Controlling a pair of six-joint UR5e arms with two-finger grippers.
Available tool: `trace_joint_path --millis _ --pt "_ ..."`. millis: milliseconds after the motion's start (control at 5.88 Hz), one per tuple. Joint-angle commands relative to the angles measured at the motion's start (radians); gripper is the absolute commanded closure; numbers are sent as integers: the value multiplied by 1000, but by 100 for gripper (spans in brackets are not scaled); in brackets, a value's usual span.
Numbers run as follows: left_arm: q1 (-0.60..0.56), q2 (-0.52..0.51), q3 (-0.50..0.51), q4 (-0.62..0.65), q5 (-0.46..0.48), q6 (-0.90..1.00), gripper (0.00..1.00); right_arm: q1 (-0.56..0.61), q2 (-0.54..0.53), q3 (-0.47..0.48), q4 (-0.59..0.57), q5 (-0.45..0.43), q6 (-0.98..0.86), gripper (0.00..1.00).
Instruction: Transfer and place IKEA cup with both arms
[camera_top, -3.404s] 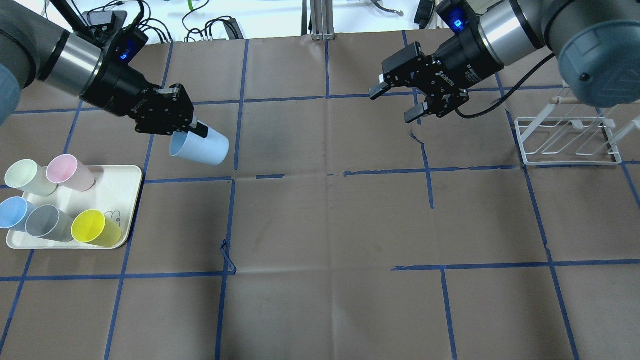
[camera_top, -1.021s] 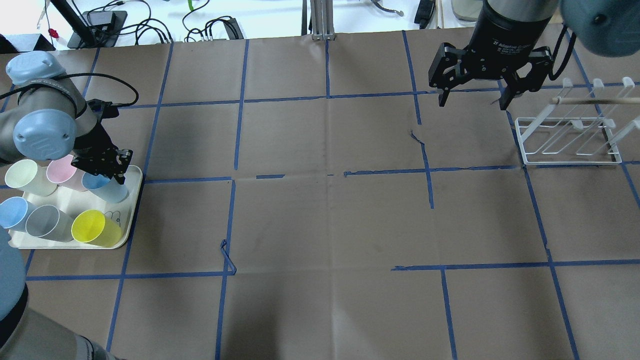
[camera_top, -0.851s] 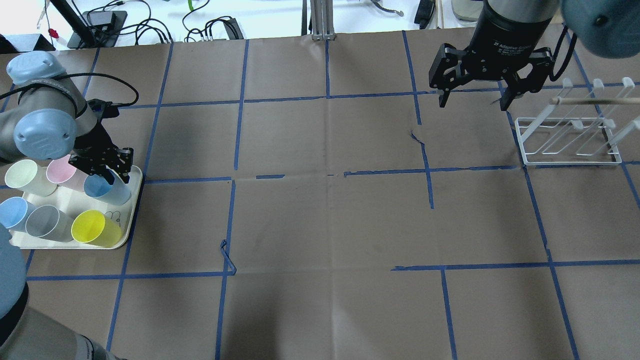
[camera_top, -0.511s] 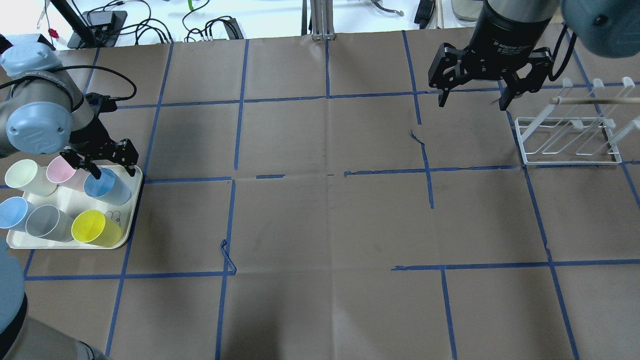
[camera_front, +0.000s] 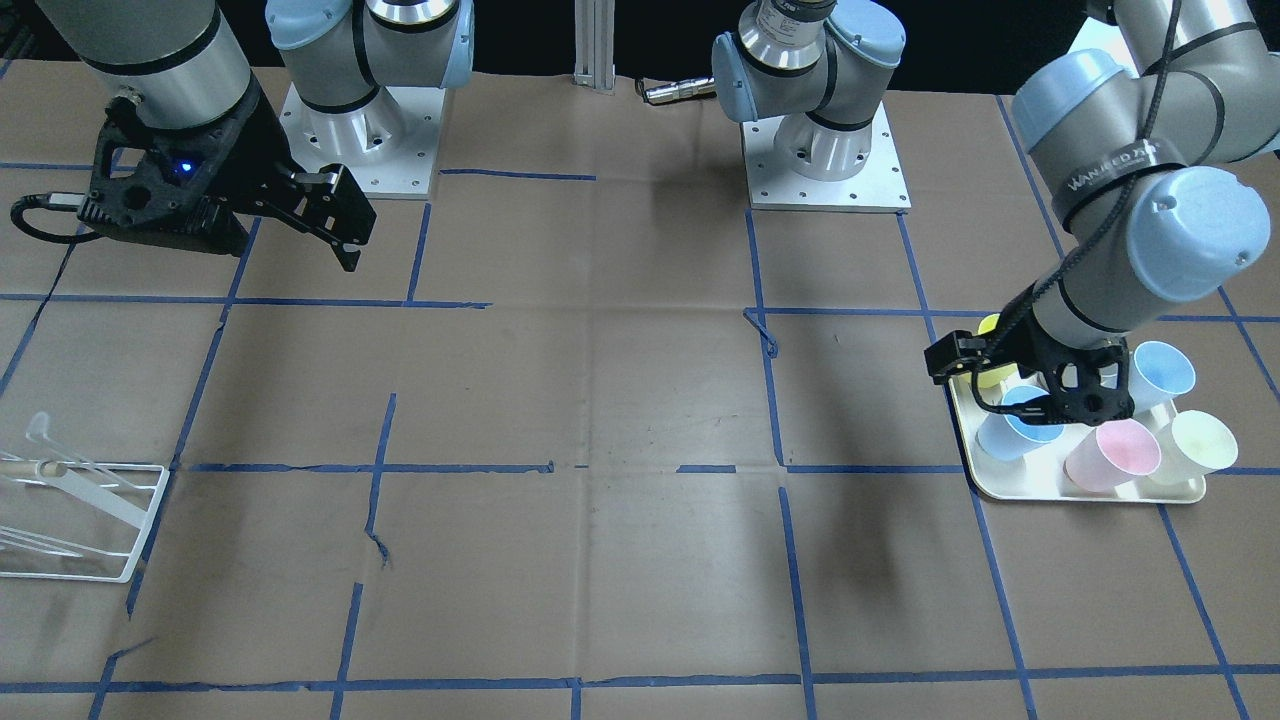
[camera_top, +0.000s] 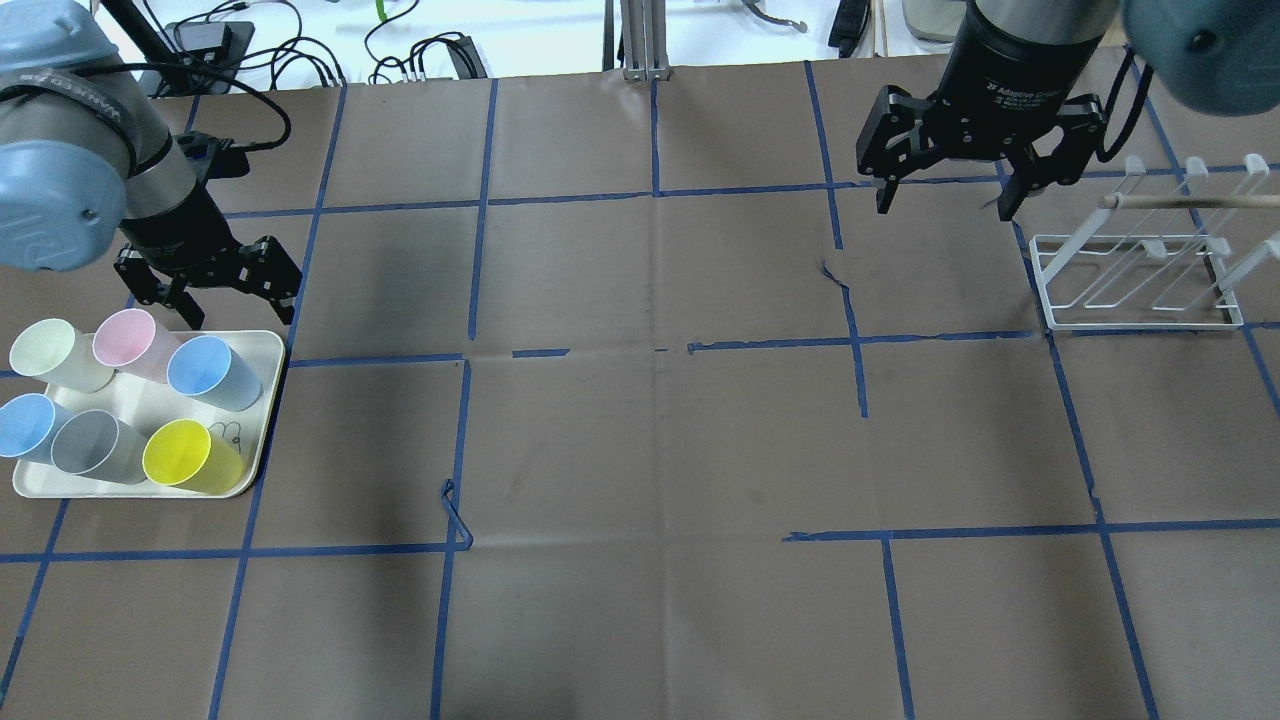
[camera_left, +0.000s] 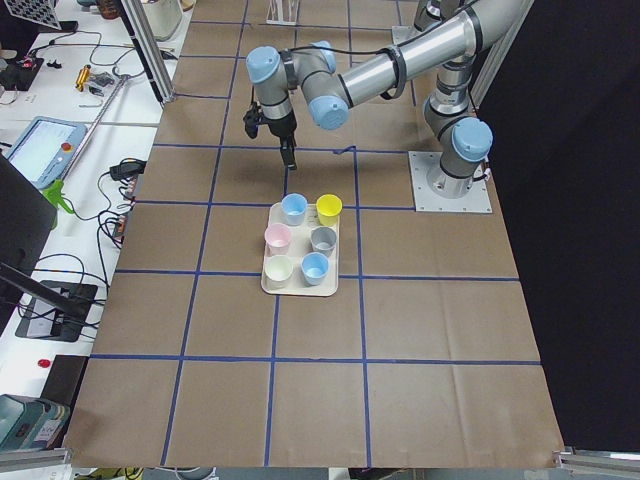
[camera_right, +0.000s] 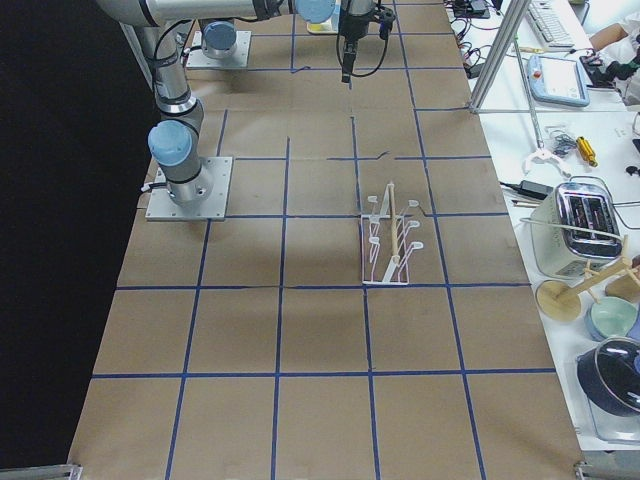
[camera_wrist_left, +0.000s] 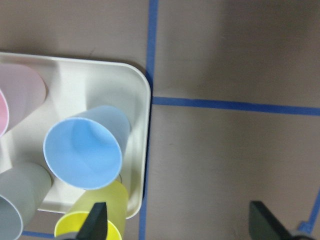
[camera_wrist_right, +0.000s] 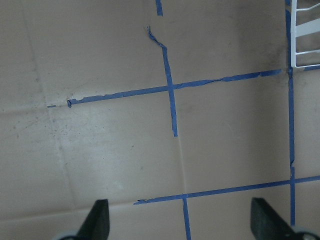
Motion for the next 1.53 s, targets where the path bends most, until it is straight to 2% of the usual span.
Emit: trace_joint_path --millis 0,340,681,1362 --pt "-167 59 137 -159 -53 -156 2 0 0 0 0 -1 0 0" --pt "-281 139 173 -183 -72 -195 2 0 0 -2 0 0 0 0" --pt "-289 194 148 -189 -78 -192 2 0 0 0 0 0 0 0" --pt "-287 197 148 -185 -81 -195 2 0 0 0 0 0 0 0"
